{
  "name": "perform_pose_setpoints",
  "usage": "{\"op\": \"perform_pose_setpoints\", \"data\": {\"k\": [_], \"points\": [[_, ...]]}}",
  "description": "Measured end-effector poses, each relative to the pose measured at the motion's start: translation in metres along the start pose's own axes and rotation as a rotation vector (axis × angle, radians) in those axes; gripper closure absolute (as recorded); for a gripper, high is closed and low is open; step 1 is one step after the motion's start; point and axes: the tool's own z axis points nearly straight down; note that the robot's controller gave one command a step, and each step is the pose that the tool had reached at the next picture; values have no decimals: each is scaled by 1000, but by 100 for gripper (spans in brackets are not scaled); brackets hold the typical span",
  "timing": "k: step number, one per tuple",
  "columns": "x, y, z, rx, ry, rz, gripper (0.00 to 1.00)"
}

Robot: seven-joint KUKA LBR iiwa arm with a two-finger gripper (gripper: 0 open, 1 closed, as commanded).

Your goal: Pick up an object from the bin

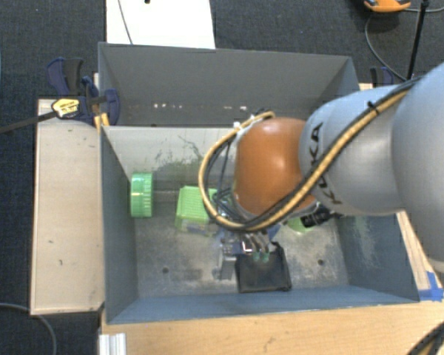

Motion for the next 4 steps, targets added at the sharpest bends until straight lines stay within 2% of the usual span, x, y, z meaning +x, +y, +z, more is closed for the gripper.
{"op": "perform_pose_setpoints", "data": {"k": [1, 2, 3, 4], "points": [[-2, -1, -4, -1, -8, 4, 0], [3, -10, -5, -2, -7, -58, 0], [8, -45, 11, 0, -9, -194, 0], [7, -59, 31, -2, -7, -96, 0]]}}
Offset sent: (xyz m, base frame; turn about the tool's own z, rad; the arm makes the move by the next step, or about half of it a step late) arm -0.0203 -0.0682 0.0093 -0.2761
